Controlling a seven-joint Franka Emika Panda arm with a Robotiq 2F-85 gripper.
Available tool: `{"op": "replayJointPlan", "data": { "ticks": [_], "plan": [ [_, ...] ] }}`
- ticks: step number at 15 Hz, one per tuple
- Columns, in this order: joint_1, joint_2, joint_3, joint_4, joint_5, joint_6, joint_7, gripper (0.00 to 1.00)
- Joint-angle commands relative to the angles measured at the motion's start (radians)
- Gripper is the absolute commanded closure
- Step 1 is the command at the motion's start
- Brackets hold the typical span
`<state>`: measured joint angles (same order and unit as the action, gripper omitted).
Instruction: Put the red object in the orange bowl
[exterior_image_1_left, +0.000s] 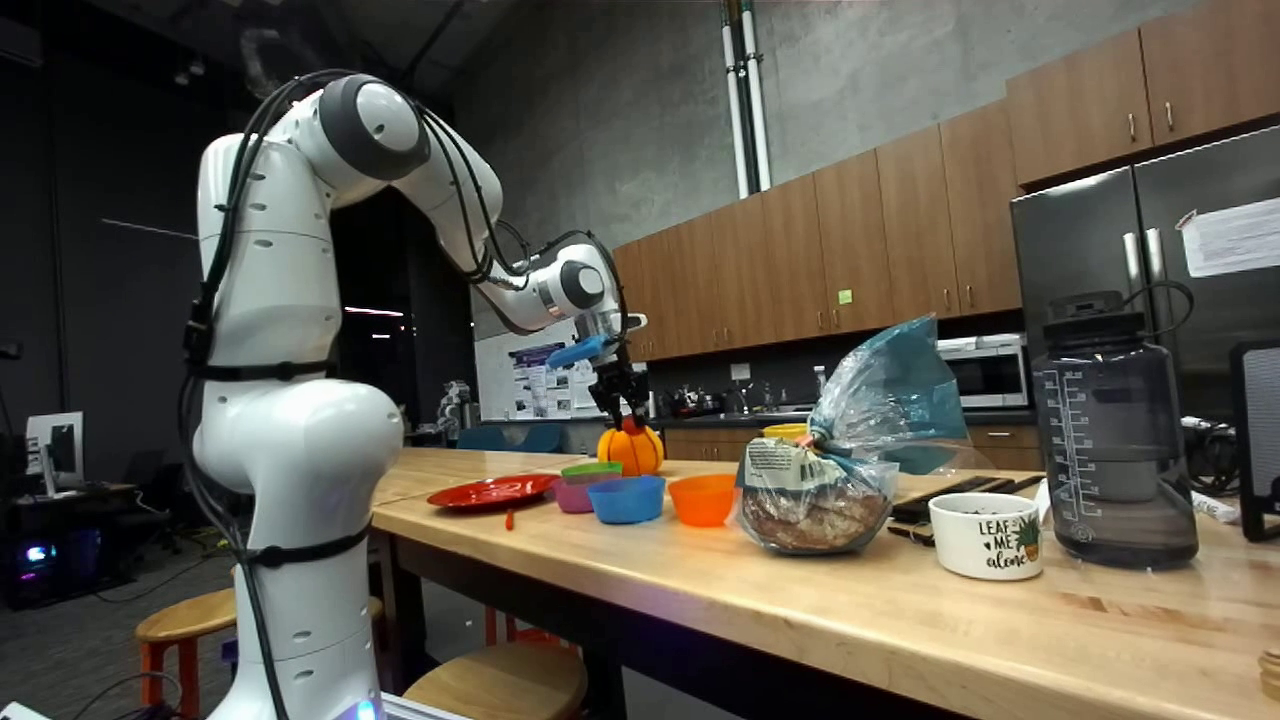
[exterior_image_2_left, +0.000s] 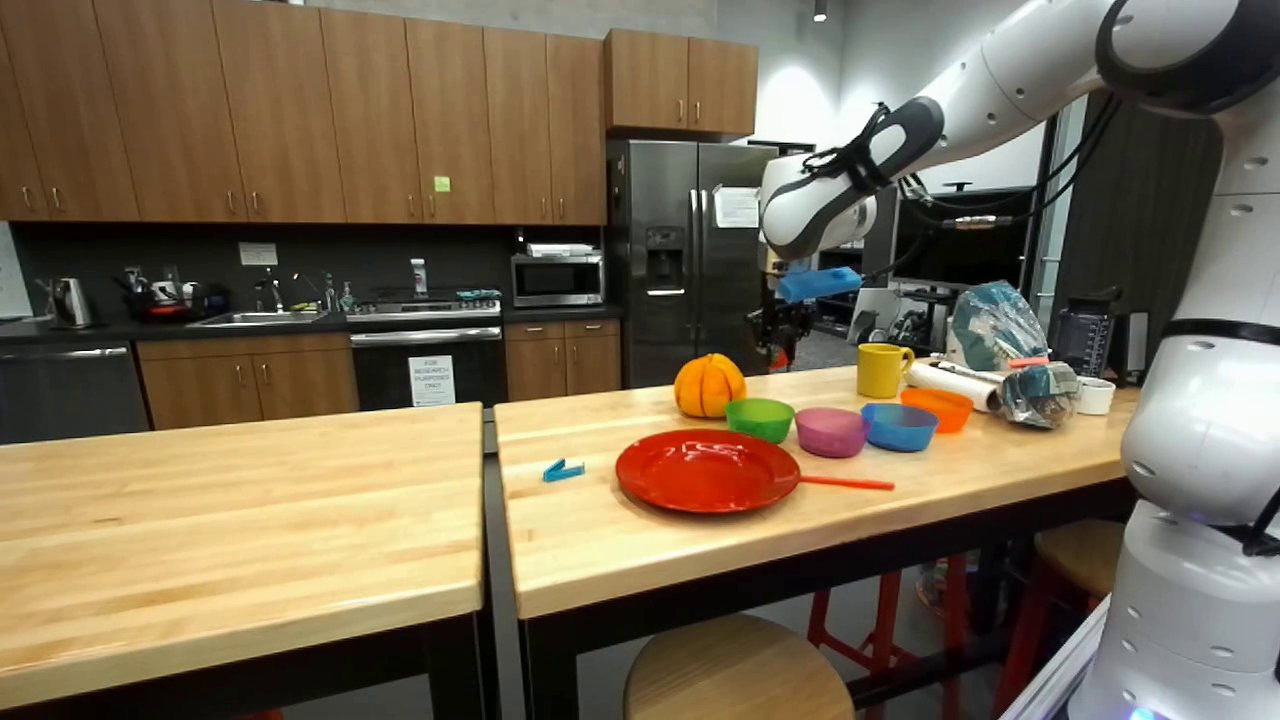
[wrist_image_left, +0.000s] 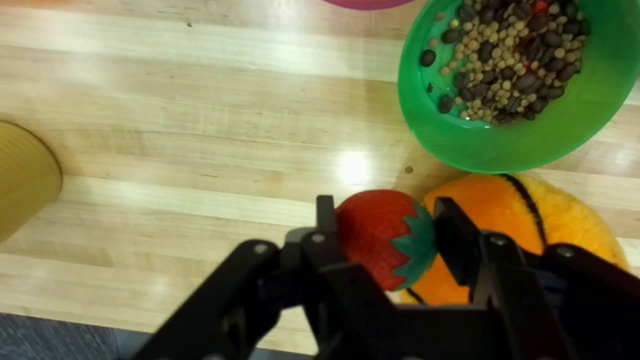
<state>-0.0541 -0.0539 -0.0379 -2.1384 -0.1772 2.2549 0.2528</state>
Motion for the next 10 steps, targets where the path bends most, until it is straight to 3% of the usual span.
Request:
{"op": "replayJointPlan", "data": {
  "ticks": [1, 10],
  "plan": [
    [-0.038, -0.01, -0.036, 0.014, -0.006, 0.003, 0.028, 0.74],
    [-0.129, -0.026, -0.127, 0.002, -0.014, -0.017, 0.063, 0.74]
  ]
}}
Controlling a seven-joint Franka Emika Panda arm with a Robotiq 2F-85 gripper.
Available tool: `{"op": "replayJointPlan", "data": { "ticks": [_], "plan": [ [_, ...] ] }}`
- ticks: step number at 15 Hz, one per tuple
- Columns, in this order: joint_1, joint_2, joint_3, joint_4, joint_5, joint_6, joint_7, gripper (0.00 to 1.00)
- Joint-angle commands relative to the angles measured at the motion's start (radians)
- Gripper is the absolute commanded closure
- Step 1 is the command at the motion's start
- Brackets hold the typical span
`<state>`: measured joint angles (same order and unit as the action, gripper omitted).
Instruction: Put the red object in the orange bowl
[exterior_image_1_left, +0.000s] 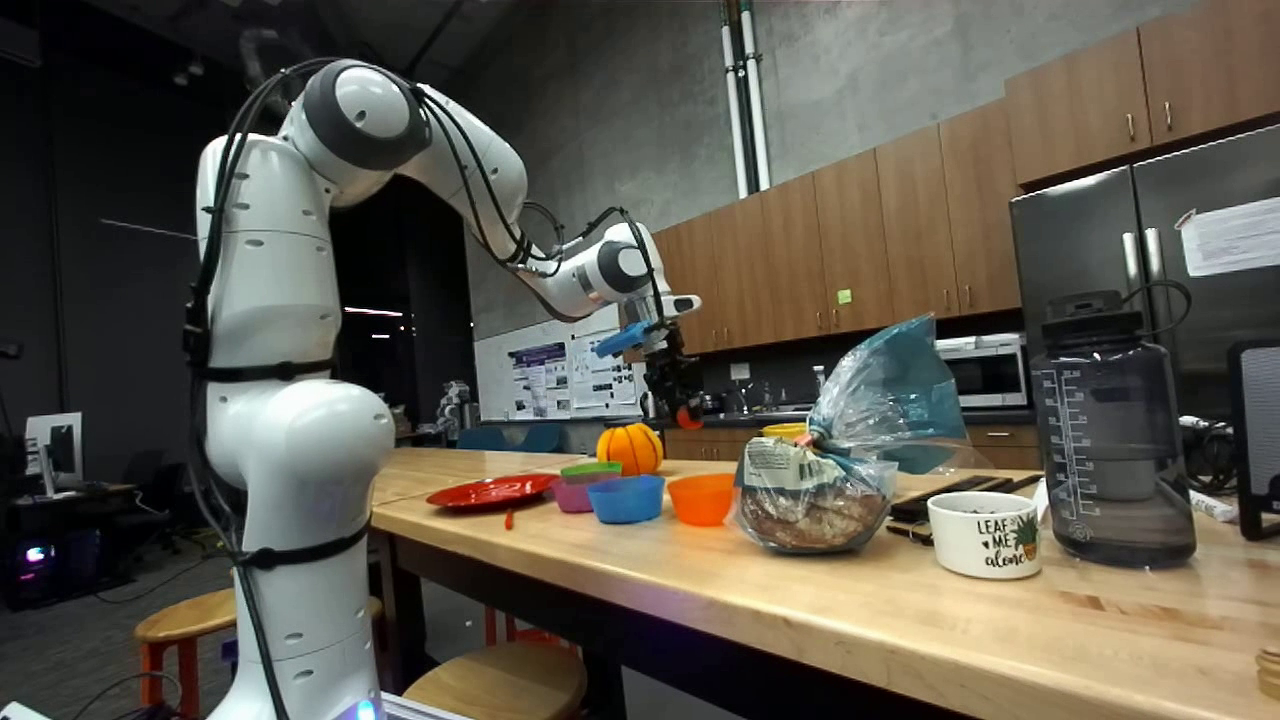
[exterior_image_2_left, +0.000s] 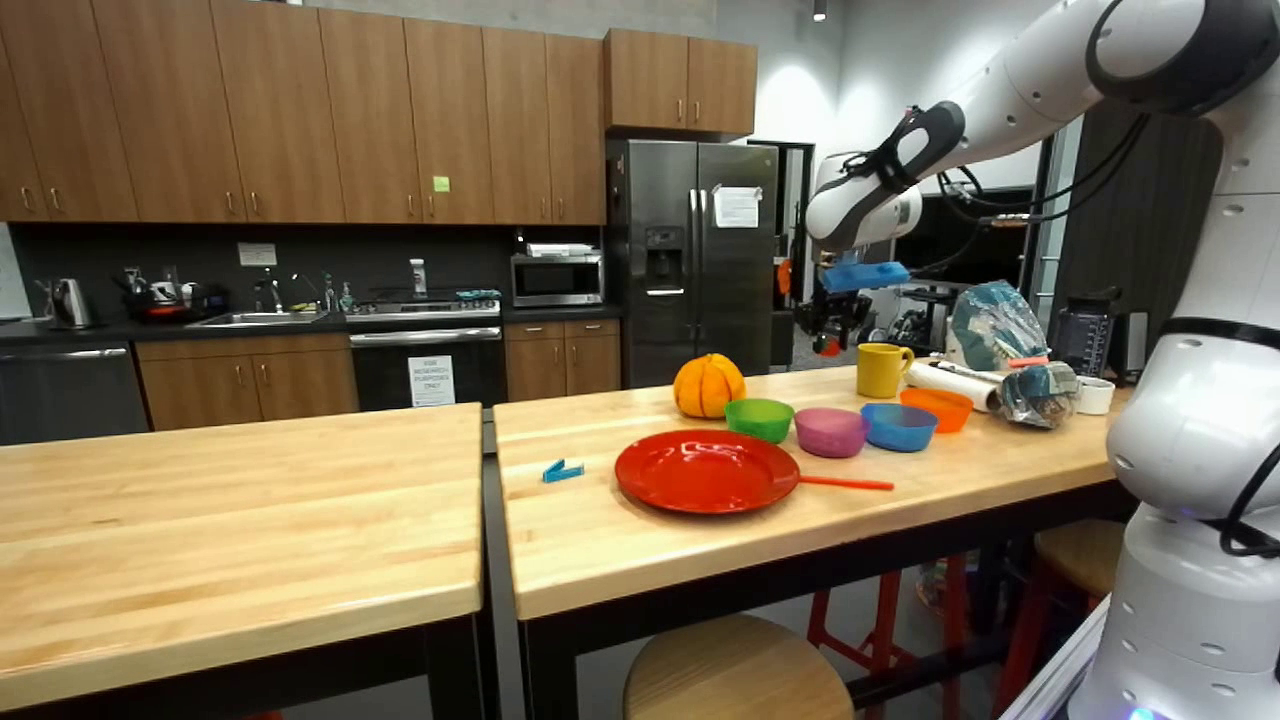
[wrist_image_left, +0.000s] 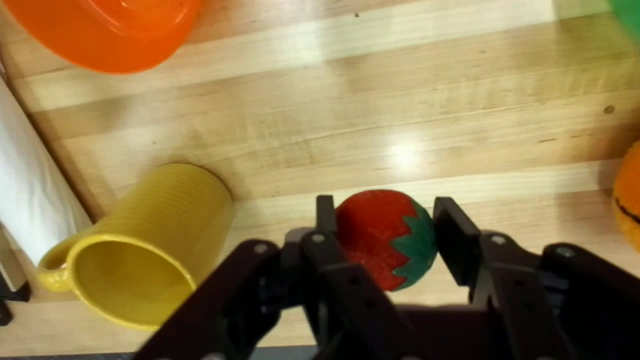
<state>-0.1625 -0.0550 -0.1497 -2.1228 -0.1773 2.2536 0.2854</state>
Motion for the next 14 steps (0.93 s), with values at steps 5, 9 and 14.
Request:
{"op": "replayJointPlan", "data": {
  "ticks": [5, 9, 14],
  "plan": [
    [-0.052, -0.049, -0.044, -0.043, -0.042, -0.026, 0.054, 0.74],
    [-0.081, -0.055, -0.063, -0.058, -0.091, -0.047, 0.101, 0.74],
    [-0.107, -0.067, -0.082, -0.074, -0.097, -0.092, 0.103, 0.74]
  ]
}}
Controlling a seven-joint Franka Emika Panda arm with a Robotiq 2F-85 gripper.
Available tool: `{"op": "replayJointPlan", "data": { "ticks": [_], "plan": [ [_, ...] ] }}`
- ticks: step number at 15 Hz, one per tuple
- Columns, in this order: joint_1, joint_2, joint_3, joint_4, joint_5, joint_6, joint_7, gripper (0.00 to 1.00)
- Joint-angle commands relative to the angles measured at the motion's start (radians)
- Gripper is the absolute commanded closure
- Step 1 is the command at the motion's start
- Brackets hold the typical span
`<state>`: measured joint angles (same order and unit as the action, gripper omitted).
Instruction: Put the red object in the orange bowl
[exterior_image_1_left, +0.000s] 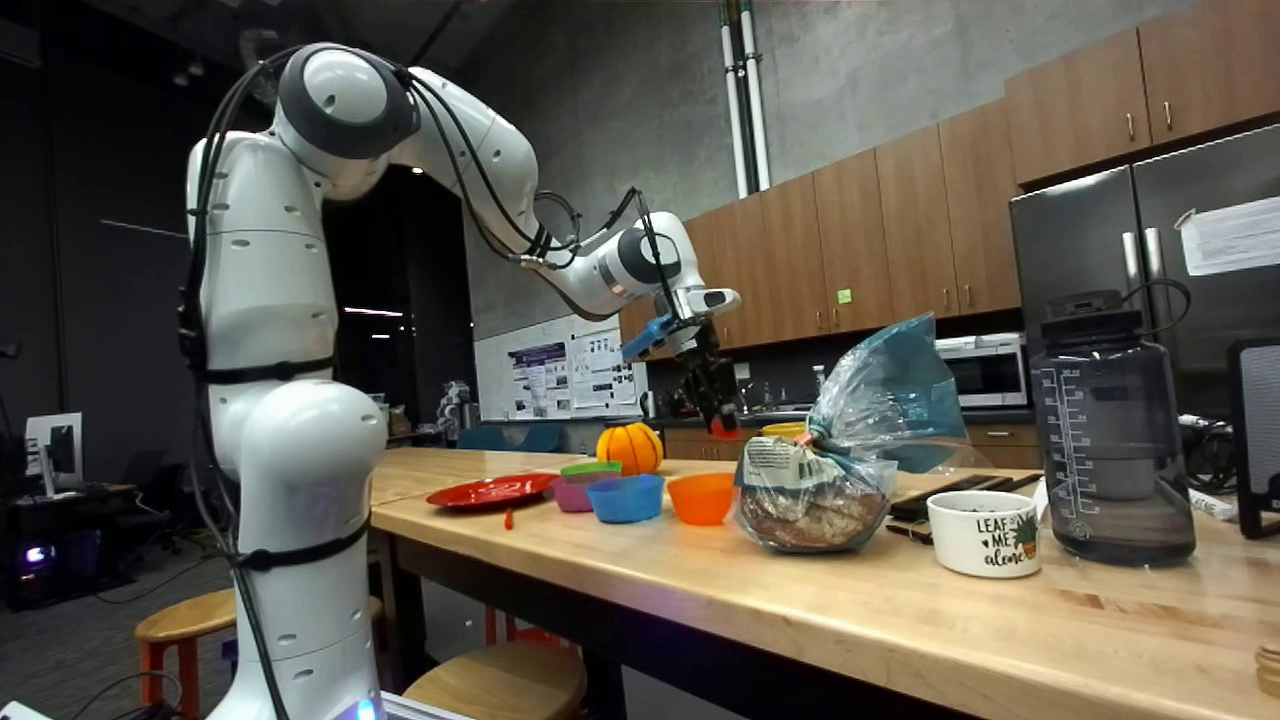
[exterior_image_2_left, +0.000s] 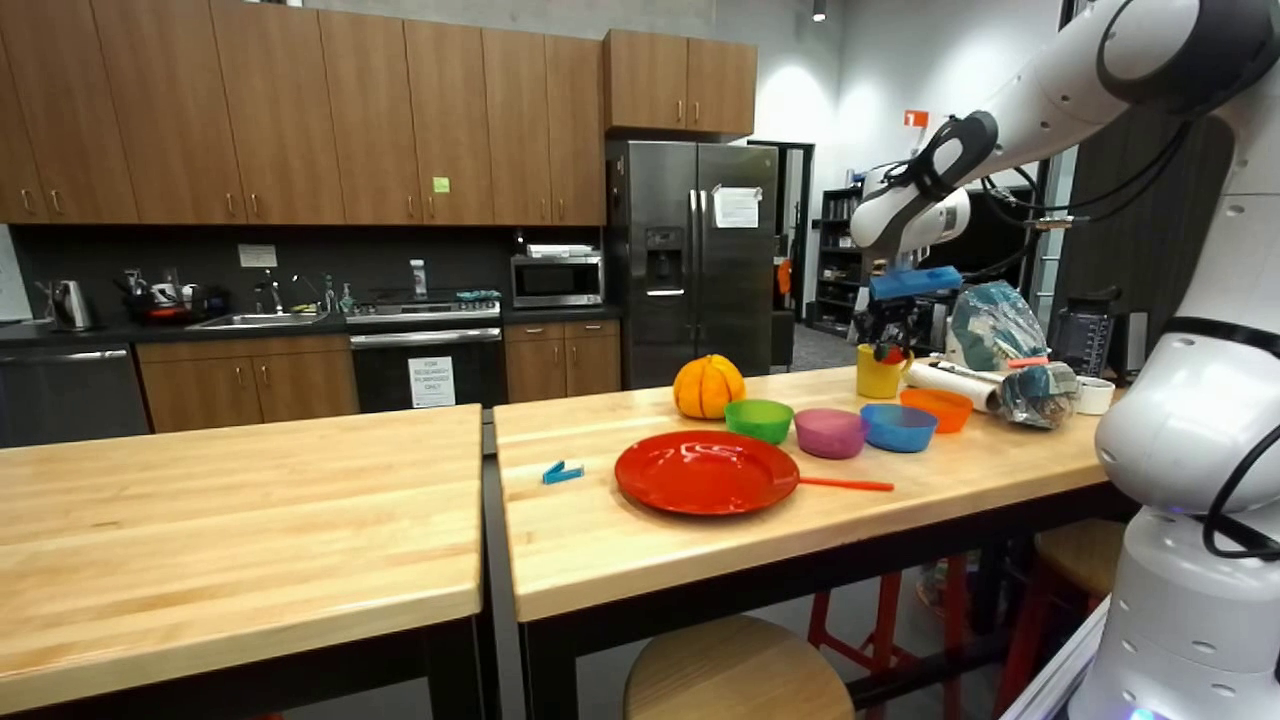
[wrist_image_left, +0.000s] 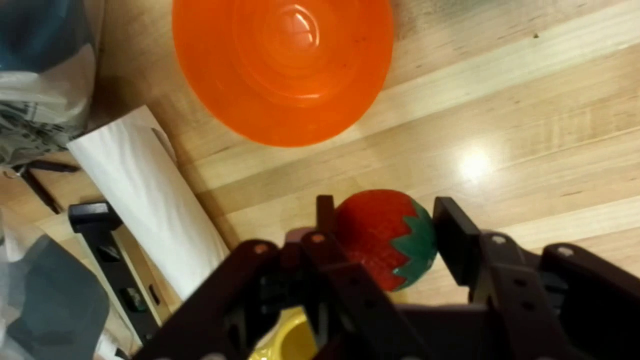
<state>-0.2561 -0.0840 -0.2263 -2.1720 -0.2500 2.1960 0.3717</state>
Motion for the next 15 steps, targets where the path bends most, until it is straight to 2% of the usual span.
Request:
{"op": "replayJointPlan", "data": {
  "ticks": [1, 10, 15],
  "plan": [
    [-0.016, -0.048, -0.01, -0.034, -0.011, -0.046, -0.003, 0.74],
    [-0.038, -0.065, -0.026, -0.103, -0.012, -0.132, -0.014, 0.74],
    [-0.036, -0.022, -0.027, -0.128, -0.009, -0.02, 0.003, 0.74]
  ]
}}
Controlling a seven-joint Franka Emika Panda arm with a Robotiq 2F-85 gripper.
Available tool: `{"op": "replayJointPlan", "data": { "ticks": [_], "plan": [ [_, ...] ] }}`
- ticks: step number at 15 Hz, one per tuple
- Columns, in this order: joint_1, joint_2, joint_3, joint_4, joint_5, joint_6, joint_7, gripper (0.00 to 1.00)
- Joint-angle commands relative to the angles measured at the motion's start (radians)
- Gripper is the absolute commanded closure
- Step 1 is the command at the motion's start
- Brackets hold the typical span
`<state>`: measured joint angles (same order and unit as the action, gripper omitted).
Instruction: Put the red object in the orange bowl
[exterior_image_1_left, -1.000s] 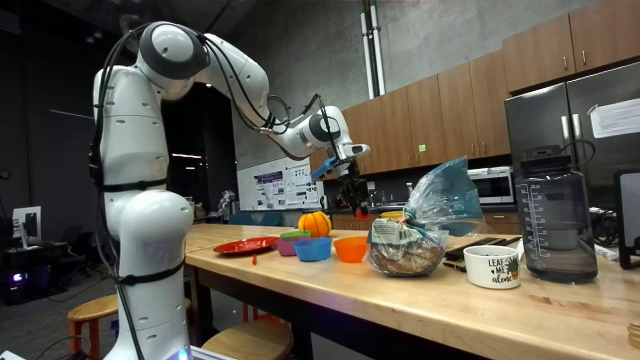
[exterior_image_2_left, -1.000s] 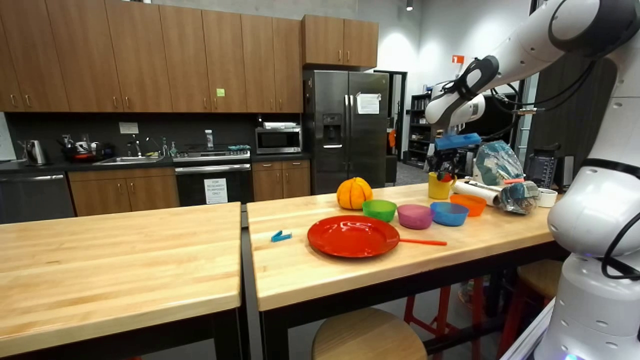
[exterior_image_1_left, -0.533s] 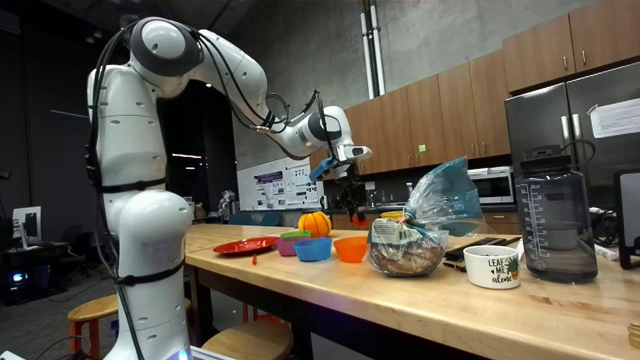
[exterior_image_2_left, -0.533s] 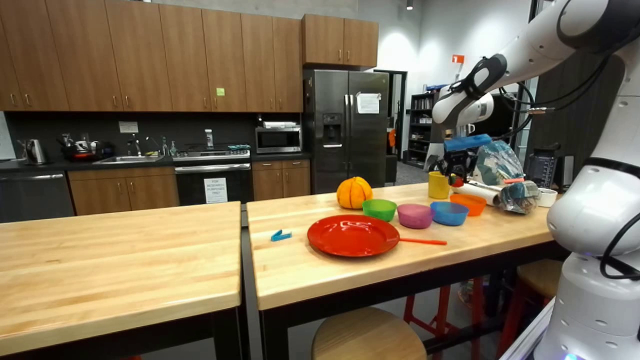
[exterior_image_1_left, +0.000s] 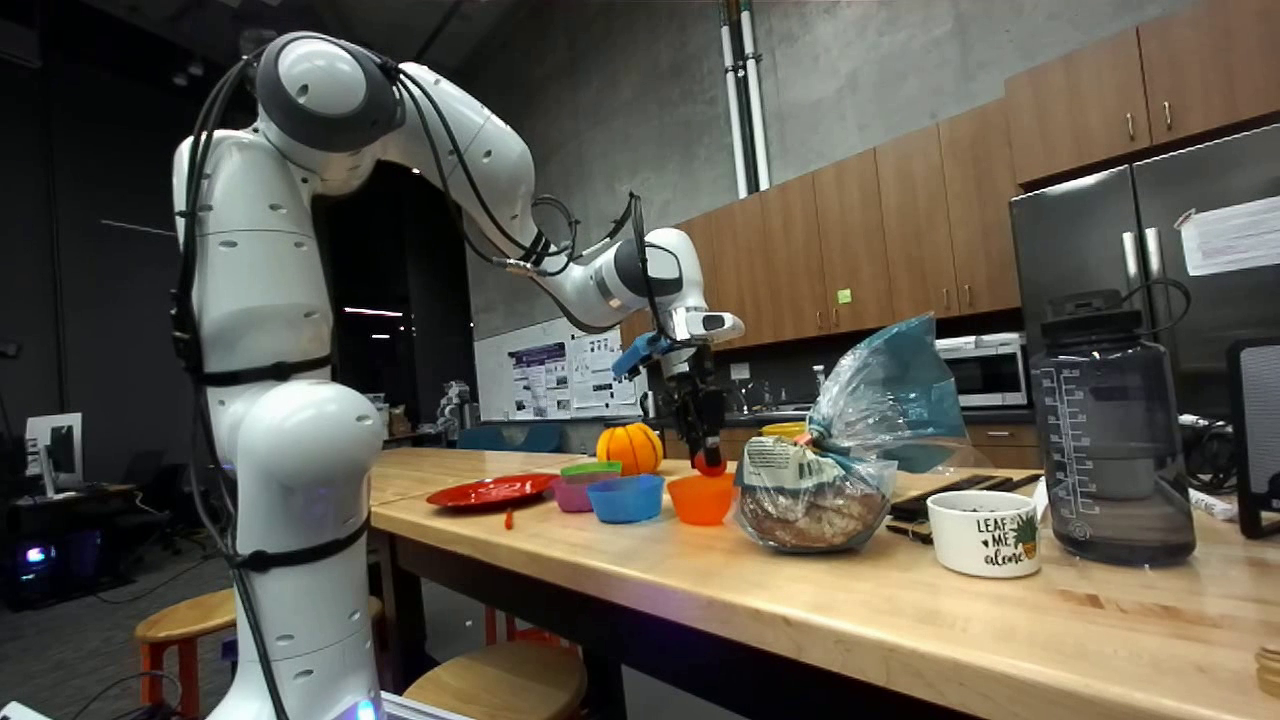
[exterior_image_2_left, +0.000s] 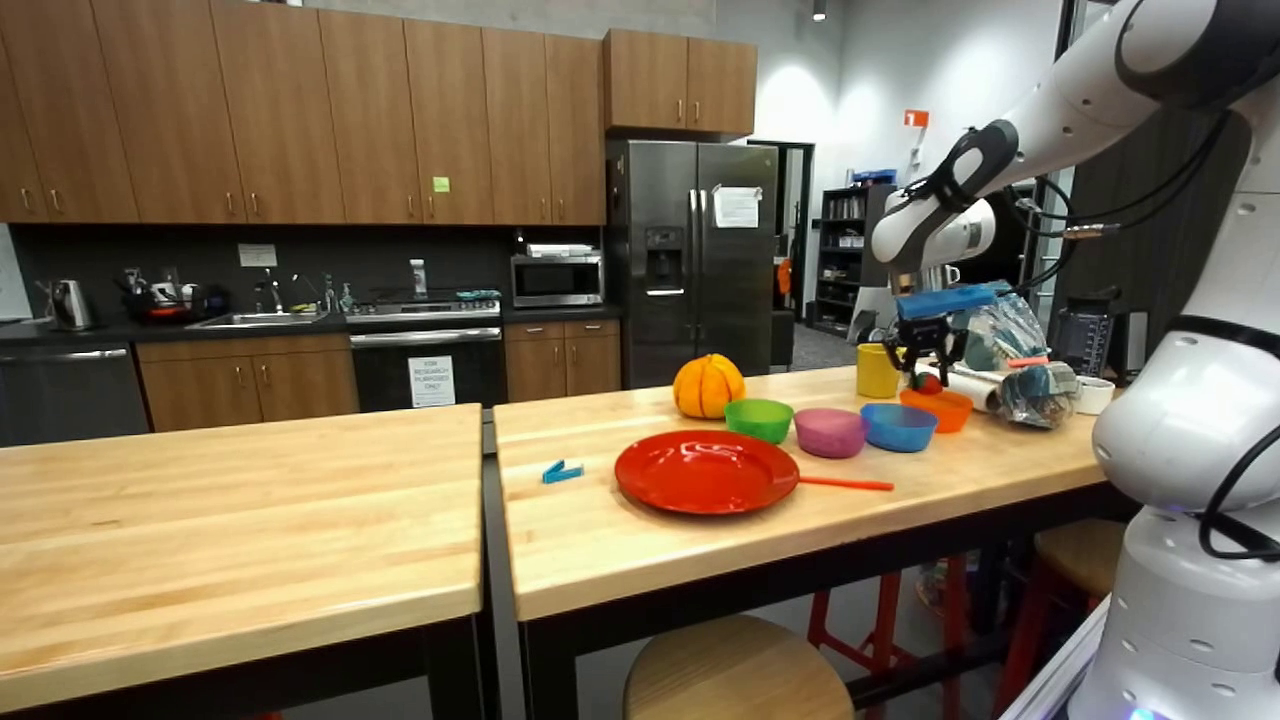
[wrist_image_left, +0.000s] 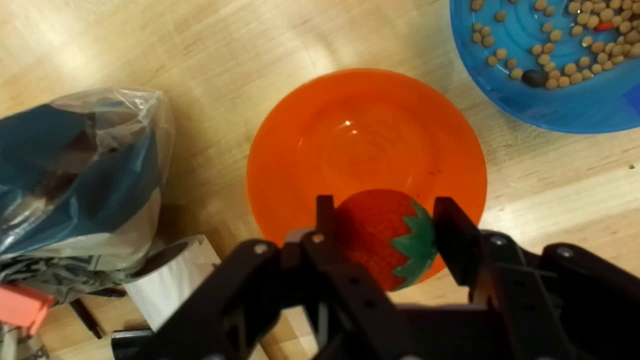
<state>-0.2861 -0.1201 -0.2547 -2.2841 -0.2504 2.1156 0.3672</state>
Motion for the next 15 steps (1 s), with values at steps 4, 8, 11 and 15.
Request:
{"op": "replayJointPlan", "data": {
  "ticks": [4, 8, 11, 15],
  "plan": [
    [-0.005, 0.029, 0.001, -0.019, -0.015, 0.088, 0.001, 0.19],
    [0.001, -0.003, 0.005, -0.024, -0.01, 0.091, -0.014, 0.0],
    [0.008, -0.032, 0.011, -0.02, 0.013, 0.077, -0.044, 0.0],
    [0.018, -0.059, 0.017, -0.003, 0.06, 0.059, -0.109, 0.0]
  ]
}}
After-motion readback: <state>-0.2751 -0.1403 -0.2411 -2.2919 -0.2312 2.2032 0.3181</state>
